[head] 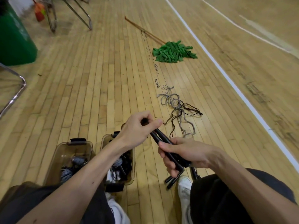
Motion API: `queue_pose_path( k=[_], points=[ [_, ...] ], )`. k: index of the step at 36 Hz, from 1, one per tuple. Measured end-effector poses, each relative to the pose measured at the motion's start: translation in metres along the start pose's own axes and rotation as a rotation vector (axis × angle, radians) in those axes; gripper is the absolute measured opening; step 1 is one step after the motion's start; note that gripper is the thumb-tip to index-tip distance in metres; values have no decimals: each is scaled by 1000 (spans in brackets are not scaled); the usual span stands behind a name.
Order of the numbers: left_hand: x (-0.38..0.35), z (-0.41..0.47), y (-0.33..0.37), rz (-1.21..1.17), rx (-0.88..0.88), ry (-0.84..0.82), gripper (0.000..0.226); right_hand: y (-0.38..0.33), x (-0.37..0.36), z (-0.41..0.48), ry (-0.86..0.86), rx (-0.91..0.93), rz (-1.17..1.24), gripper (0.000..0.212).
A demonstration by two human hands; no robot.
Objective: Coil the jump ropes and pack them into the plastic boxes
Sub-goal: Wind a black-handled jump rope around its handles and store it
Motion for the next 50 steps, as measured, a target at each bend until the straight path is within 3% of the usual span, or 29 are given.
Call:
queue_pose_path(
  k=[3,6,9,13,15,20,23,26,31,36,41,43,50],
  points=[
    [-1,2,-2,50,27,32,43,1,0,1,51,17,3,33],
    [-1,3,-7,282,71,80,48,-1,1,0,109,48,-13,32],
    [2,2,-4,565,-46,173,53,-2,-2,0,126,72,-24,27],
    [7,6,-7,659,-76,263,64,-7,-9,2,136,126,5,26],
    [5,6,-6,552,-60,228,67,-10,-11,1,138,142,13,32],
    [-10,8,-1,-80,3,34,89,-11,-14,0,81,147,61,38],
    [-22,2,3,-421,92,-75,82,-12,-15,-3,21,162,88,35],
    [-33,-3,3,-602,225,-130,79,-15,-12,-5,1,206,96,33],
    [-52,-13,9,-622,247,-239,74,-22,1,-10,28,289,115,34],
    [-67,-21,6,-554,259,-237,66,-25,17,-17,169,329,51,33],
    [-81,-30,-1,-561,376,-239,40,-18,35,-19,314,317,-15,27],
    [-81,-29,-4,-415,373,-226,30,-15,42,-19,368,296,-74,23],
    [-66,-27,0,660,-24,-287,22,2,59,-19,460,184,-250,19]
  ],
)
Point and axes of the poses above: each hand's wrist, its own z-axis towards the middle knuckle, its own x-axis out of the back of the hand, y = z × x, the point moved 6 cm from there along z, towards the middle knuckle, and after that the axes turned 10 degrees about z, right-handed, at the moved point
